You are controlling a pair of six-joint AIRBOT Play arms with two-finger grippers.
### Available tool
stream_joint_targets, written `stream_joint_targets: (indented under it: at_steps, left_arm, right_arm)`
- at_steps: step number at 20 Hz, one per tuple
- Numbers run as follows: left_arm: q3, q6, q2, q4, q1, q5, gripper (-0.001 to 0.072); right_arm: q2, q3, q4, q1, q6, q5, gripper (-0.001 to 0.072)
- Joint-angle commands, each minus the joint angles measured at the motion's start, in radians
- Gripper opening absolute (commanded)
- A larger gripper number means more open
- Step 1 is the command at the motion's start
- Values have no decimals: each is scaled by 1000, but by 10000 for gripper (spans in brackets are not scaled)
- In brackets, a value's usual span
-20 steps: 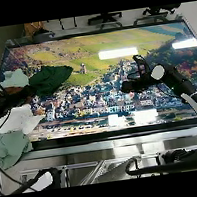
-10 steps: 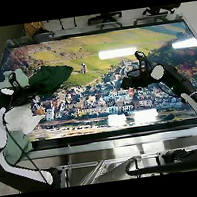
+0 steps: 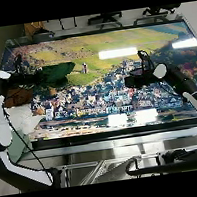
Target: Fold the shirts.
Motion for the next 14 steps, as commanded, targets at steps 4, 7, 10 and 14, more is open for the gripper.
stream_joint_targets:
  at_steps: [4, 7, 10, 14]
  left_arm:
    - [-89, 7, 309, -95, -293, -255, 12]
    - [-291, 6, 403, -97, -454, -193, 12]
    - [-464, 6, 430, -97, -566, -59, 13]
    - [-474, -31, 431, -95, -518, -102, 621]
  right_arm:
    - [32, 0, -1, -88, -6, 99, 227]
    - [36, 0, 0, -89, -31, 148, 226]
    - [36, 0, -1, -89, -32, 185, 229]
    - [36, 0, -13, -109, -42, 211, 427]
